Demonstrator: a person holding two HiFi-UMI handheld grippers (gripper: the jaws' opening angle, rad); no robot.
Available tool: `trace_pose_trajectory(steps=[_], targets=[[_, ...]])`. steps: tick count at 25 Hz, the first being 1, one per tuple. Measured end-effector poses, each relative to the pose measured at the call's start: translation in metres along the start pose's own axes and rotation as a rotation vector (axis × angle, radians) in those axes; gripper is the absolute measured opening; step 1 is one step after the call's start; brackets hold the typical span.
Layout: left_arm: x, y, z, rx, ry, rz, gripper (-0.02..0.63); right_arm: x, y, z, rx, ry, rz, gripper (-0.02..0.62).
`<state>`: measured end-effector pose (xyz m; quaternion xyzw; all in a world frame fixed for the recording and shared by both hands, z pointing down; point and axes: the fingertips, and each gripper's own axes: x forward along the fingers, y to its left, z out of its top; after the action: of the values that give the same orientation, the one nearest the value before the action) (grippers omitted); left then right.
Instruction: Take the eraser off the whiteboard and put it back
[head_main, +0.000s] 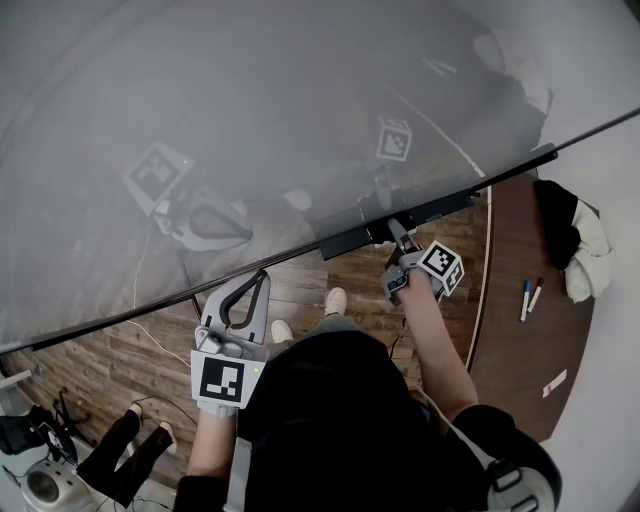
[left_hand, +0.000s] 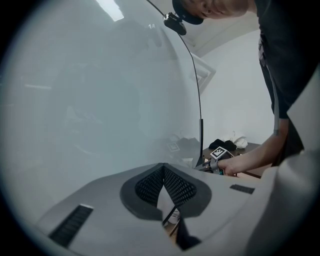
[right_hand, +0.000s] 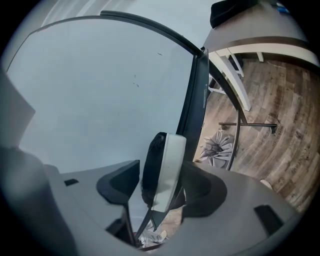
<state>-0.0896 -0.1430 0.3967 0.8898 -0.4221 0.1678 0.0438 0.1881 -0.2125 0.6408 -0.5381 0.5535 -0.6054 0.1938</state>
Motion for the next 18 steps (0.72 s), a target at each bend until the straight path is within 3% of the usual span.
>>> trace_pose_trajectory(steps=[18], targets=[[-0.007,-0.013,-0.005,-0.007,-0.016,-0.014,0.006,-0.023,-0.009,-0.002,0.018,0.009,-0.008,0.268]])
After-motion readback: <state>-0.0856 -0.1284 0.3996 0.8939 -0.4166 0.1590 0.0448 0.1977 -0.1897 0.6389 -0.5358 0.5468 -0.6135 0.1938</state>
